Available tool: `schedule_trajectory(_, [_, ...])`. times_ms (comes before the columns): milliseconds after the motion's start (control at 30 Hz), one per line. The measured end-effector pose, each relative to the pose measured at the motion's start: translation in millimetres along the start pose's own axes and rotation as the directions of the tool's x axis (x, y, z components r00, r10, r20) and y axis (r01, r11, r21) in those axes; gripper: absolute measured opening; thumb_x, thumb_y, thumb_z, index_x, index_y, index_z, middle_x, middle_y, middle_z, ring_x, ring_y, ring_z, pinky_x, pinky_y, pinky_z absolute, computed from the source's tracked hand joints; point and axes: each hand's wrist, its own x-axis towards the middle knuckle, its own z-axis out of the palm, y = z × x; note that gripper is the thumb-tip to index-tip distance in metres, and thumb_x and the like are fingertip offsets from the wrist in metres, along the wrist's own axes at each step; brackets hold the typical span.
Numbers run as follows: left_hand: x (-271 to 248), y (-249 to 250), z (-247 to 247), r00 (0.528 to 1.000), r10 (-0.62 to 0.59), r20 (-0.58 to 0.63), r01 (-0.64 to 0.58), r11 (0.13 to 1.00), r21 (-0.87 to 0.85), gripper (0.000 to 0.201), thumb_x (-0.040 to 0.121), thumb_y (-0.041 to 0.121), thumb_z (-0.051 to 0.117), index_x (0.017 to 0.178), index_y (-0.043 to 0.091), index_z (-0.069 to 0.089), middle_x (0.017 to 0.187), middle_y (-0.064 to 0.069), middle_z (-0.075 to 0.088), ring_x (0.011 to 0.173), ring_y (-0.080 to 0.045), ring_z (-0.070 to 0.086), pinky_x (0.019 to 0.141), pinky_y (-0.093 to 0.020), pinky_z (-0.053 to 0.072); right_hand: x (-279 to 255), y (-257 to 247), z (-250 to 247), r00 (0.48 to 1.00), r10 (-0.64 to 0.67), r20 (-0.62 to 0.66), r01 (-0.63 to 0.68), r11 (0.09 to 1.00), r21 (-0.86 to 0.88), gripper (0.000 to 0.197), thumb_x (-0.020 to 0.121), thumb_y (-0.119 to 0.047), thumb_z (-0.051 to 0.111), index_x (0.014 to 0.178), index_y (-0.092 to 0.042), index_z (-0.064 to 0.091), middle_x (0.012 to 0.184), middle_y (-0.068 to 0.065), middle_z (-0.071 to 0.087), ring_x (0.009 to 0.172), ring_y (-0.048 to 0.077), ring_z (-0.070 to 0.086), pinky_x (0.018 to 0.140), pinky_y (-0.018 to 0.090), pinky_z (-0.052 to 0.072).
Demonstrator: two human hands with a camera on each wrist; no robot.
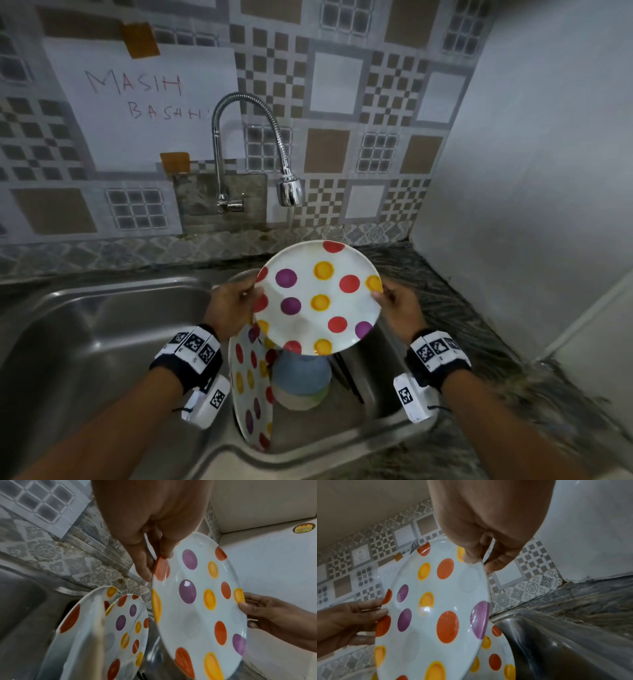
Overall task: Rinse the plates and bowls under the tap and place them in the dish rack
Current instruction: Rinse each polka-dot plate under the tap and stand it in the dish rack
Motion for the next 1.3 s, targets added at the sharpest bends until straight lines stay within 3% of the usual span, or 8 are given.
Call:
schedule_trajectory(67, [2.2,0.1,2.5,0.999,0.045,0.027,-0.046,0.997,0.06,0.023,0.088,0.022,0.061,0.108,0.033,0.065,0.094,-0.006,0.073,0.085,-0.027,0.07,0.077,-0.043,0.057,-8.6,-3.2,-1.8,1.0,0.018,-0.026,-0.016,0.999,0.047,0.04,0.088,0.001,0.06,0.125,-0.013,0.059,0.108,0.008,0.07,0.101,0.014,0.065,0.086,0.026,0.053])
schedule_trajectory(267, [-6.3,17.0,6.0,0.969,0.149,0.198,-0.138,0.988,-0.069,0.051,0.085,0.017,0.062,0.133,0.033,0.052,0.133,-0.002,0.058,0.122,-0.021,0.055,0.102,-0.046,0.046,-45.7,-15.4,-19.5,0.997,-0.027,-0.076,0.028,0.999,0.018,0.048,0.091,-0.006,0.06,0.129,-0.035,0.053,0.121,-0.01,0.065,0.114,0.004,0.059,0.094,0.024,0.05])
schedule_trajectory(467, [-12.7,63.3,57.0,0.923,0.261,0.284,-0.219,0.961,-0.171,0.055,0.088,-0.007,0.058,0.136,0.018,0.049,0.135,-0.005,0.056,0.116,-0.014,0.059,0.101,-0.046,0.048,-101.2,-22.4,-80.8,0.975,-0.076,-0.207,0.038,0.983,-0.179,0.046,0.088,-0.014,0.064,0.12,-0.045,0.051,0.106,-0.011,0.067,0.098,0.003,0.064,0.083,0.023,0.053])
schedule_trajectory(633, [-27.0,125.3,147.4,0.858,0.398,0.324,-0.284,0.894,-0.348,0.049,0.086,-0.012,0.057,0.123,0.019,0.051,0.112,0.025,0.062,0.099,0.016,0.058,0.099,-0.027,0.048,-165.9,-34.1,-167.3,0.926,-0.073,-0.372,-0.051,0.949,-0.312,0.036,0.092,-0.013,0.059,0.118,-0.036,0.047,0.097,-0.012,0.06,0.079,-0.002,0.062,0.065,0.014,0.051])
schedule_trajectory(800, [-54.3,192.2,262.0,0.747,0.473,0.468,-0.254,0.852,-0.457,0.042,0.084,-0.012,0.06,0.114,0.017,0.064,0.102,0.004,0.071,0.097,-0.019,0.067,0.089,-0.033,0.051,-254.4,-40.4,-264.2,0.844,-0.064,-0.532,-0.204,0.88,-0.43,0.03,0.094,-0.024,0.056,0.117,-0.04,0.045,0.095,-0.012,0.059,0.067,0.013,0.065,0.057,0.022,0.054])
schedule_trajectory(933, [-96.6,234.9,346.9,0.665,0.539,0.516,-0.283,0.822,-0.494,0.061,0.082,-0.014,0.06,0.093,0.047,0.065,0.09,0.01,0.071,0.082,-0.009,0.068,0.077,-0.019,0.053,-326.8,-32.3,-324.5,0.779,-0.026,-0.627,-0.336,0.827,-0.451,0.025,0.095,-0.033,0.053,0.117,-0.041,0.045,0.1,-0.002,0.063,0.067,0.011,0.067,0.056,0.026,0.055])
schedule_trajectory(1100, [-139.0,249.5,427.1,0.582,0.5,0.641,-0.183,0.849,-0.497,0.046,0.079,-0.017,0.06,0.095,0.026,0.06,0.096,-0.01,0.065,0.084,-0.023,0.062,0.079,-0.037,0.052,-393.8,-6.4,-361.4,0.703,0.064,-0.708,-0.466,0.794,-0.391,0.019,0.095,-0.038,0.049,0.114,-0.041,0.045,0.101,-0.004,0.063,0.073,0.011,0.068,0.059,0.03,0.057])
schedule_trajectory(1300, [-176.0,248.8,493.0,0.537,0.374,0.756,-0.005,0.898,-0.44,0.034,0.079,-0.026,0.051,0.084,0.007,0.054,0.083,-0.008,0.059,0.07,-0.017,0.055,0.061,-0.017,0.05,-440.6,33.4,-373.7,0.654,0.139,-0.743,-0.575,0.729,-0.37,0.017,0.097,-0.038,0.045,0.112,-0.044,0.042,0.104,-0.009,0.06,0.073,0.007,0.065,0.061,0.02,0.051])
